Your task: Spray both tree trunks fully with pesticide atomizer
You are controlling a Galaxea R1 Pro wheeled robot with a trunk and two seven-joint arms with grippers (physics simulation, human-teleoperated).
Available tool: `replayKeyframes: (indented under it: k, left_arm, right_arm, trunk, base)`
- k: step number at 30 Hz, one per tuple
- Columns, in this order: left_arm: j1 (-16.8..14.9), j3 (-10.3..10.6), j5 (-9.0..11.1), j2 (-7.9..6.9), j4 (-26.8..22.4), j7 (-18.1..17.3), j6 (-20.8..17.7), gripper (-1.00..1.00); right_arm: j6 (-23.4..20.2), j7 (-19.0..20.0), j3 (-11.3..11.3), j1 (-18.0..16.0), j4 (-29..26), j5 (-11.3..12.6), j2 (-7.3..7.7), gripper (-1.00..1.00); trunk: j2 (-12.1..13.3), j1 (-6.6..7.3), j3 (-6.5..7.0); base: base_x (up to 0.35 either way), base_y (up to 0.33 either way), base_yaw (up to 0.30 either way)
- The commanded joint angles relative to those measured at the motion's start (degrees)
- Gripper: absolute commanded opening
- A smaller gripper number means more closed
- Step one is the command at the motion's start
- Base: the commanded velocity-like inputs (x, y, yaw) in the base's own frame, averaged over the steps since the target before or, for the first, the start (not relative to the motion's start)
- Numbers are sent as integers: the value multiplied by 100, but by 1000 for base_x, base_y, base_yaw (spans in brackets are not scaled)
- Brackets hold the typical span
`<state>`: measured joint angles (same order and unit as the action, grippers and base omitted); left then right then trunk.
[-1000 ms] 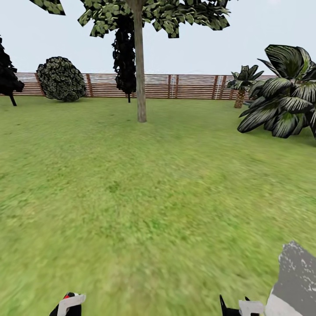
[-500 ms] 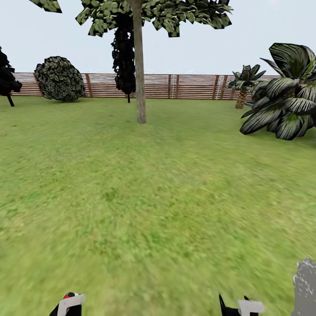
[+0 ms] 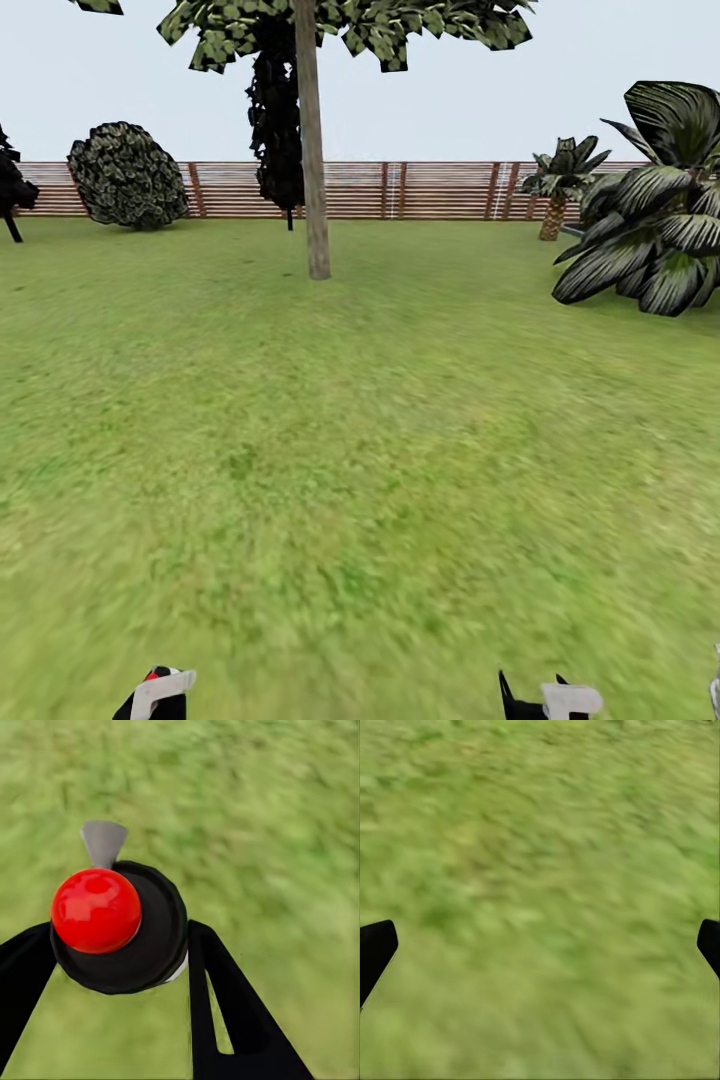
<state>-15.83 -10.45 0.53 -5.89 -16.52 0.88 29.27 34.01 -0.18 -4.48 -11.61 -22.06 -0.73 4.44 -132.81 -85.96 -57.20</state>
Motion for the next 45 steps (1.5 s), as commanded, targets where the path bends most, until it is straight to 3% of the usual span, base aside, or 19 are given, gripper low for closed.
replayKeyframes:
  k: [1,11,45]
  left_arm:
    - [0,-1,0,0,-1,0,0,-100]
    - [-2,-1,3,0,-1,0,0,-100]
    - [0,-1,5,0,-1,0,0,-100]
  right_arm:
    - [0,0,0,-1,0,0,0,100]
    - [0,0,0,0,0,-5,-2,100]
    - [-4,0,0,-1,25,-6,-4,100]
  trunk:
    - [0,0,4]
    - [0,0,65]
    - [0,0,68]
  base:
    - [338,0,-2]
    - [338,0,11]
    - [338,0,38]
